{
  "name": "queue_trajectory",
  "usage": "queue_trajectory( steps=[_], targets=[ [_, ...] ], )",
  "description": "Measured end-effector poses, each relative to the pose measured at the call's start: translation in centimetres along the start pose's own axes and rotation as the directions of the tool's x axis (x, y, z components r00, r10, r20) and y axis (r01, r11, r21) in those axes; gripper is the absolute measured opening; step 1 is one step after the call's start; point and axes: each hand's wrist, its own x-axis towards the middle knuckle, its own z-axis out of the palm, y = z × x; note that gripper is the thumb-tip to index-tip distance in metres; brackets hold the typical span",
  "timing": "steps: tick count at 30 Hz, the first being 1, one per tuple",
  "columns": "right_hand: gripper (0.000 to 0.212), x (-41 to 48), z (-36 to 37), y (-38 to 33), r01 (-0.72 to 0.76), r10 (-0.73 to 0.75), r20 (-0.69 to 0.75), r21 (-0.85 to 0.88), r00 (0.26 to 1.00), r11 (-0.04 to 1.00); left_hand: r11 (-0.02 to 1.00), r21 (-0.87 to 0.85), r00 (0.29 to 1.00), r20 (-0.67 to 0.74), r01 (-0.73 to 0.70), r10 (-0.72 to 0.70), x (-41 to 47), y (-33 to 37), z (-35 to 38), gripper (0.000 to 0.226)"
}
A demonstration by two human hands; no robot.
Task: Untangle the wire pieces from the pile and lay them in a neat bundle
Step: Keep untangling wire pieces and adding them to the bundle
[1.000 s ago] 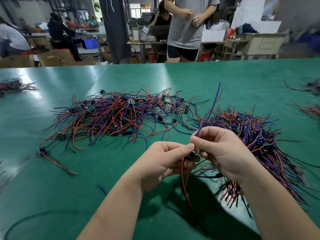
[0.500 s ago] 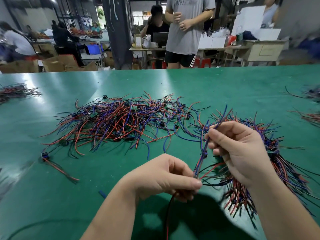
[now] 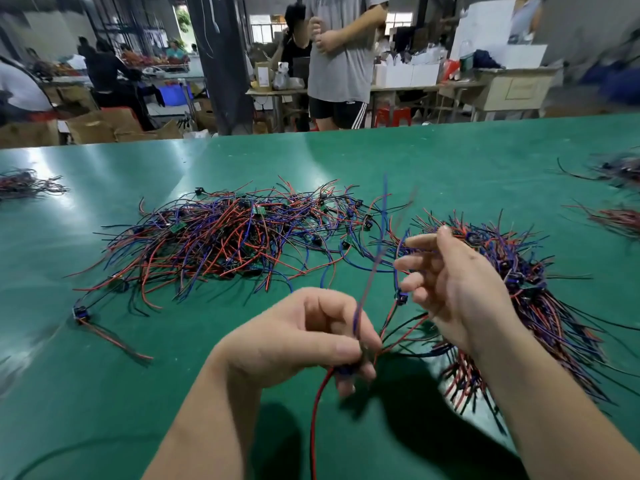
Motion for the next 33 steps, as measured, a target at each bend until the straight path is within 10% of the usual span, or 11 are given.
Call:
queue_trajectory(
  steps=[7, 14, 20, 26, 33],
  targets=[
    [0.028, -1.6, 1.0, 1.8, 0.023, 0.09, 0.46, -0.234, 0.883, 0.972, 0.875, -0.155, 0.749, -0.598, -0.458, 0.286, 1.5, -0.2, 0.1, 0.043],
    [0.021, -1.1, 1.2, 1.8, -0.084, 0.06, 0.372, 0.048, 0.926, 0.995, 0.842, 0.358, 0.505, -0.68, -0.405, 0.532, 3.3, -2.1, 2.0, 0.037],
    [0.018, -0.8, 0.7, 1.1, -0.066, 0.055, 0.333, 0.023, 0.941, 0.998, 0.651, 0.715, 0.511, -0.471, -0.256, 0.719, 3.3, -2.6, 2.5, 0.027],
    [0.019, -0.5, 0.3, 0.6, 0.031, -0.011, 0.261, -0.072, 0.965, 0.997, 0.929, 0.182, 0.586, -0.732, -0.323, 0.348, 3.0, -1.3, 2.7, 0.005],
    [0.021, -0.1, -0.1, 2.3, 0.289, -0.193, 0.235, -0.508, 0.953, 0.811, 0.937, 0.34, 0.604, -0.764, 0.076, 0.228, 3.6, -2.7, 2.3, 0.037]
  ],
)
